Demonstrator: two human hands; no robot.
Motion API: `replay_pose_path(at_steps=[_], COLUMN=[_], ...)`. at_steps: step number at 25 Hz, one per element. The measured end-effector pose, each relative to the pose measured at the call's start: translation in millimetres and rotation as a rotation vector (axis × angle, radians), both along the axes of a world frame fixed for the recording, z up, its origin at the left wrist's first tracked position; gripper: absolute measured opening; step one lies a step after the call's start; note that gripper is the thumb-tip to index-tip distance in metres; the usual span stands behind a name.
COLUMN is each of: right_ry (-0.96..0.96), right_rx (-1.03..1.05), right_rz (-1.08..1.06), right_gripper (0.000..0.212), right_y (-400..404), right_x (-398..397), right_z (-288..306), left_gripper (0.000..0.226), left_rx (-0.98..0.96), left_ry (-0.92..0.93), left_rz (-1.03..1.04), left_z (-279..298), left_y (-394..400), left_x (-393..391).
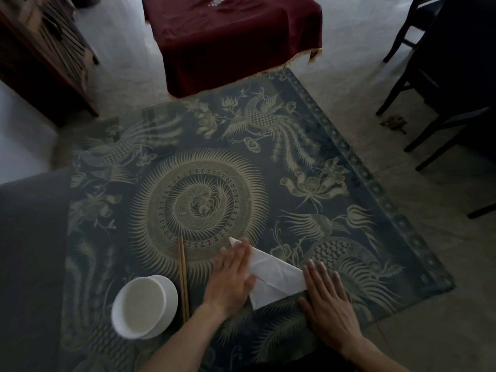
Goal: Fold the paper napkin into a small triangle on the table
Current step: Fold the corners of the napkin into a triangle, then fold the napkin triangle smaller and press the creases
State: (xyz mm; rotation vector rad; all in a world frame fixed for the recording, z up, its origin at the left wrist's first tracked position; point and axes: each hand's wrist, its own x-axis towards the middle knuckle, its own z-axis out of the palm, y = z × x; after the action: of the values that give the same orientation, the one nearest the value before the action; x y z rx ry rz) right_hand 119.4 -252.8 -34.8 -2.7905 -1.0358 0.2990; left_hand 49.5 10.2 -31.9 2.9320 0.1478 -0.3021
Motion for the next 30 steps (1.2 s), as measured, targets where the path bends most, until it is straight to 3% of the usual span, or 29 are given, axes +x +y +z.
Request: replay_pose_path(at_steps=[3, 6, 10, 15, 20, 23, 26, 30], right_ry=[-0.008, -0.001, -0.012, 0.002, -0.025, -0.07, -0.091, -0.089], right_rx=[0.062, 0.031, 0.001, 0.007, 0.042, 0.083, 0.09, 0.062], right_rz=[0.168, 0.211, 0.082, 0.076, 0.06, 0.186, 0.343, 0.389], right_gripper=[0.065, 0.065, 0.065, 0.063, 0.063, 0.059, 0.056, 0.056], right_y=[29.5, 28.6, -13.9, -31.8, -26.9, -9.1, 10.4, 13.1], right_x=[-12.5, -16.4, -2.7, 3.4, 1.7, 1.3, 1.9, 4.4], right_z=[-5.0, -12.3, -13.3, -10.2, -10.1, -9.3, -7.8, -6.0], left_gripper=[0.06, 0.061, 0.063, 0.059, 0.062, 0.064, 0.065, 0.056], left_rx=[-0.027, -0.029, 0.029, 0.035, -0.02, -0.048, -0.054, -0.03], left_ry=[-0.018, -0.003, 0.033, 0.069, -0.066, -0.132, -0.033, 0.108], left_rz=[-0.176, -0.129, 0.017, -0.012, 0.026, 0.064, 0.125, 0.147], left_z=[-9.8, -13.1, -10.5, -6.4, -7.0, 2.5, 15.5, 26.3], left_y=[-42.3, -50.5, -18.8, 2.9, 5.2, 19.6, 34.4, 43.4], left_x=[-11.0, -20.6, -30.6, -38.3, -27.6, 1.1, 35.6, 65.5])
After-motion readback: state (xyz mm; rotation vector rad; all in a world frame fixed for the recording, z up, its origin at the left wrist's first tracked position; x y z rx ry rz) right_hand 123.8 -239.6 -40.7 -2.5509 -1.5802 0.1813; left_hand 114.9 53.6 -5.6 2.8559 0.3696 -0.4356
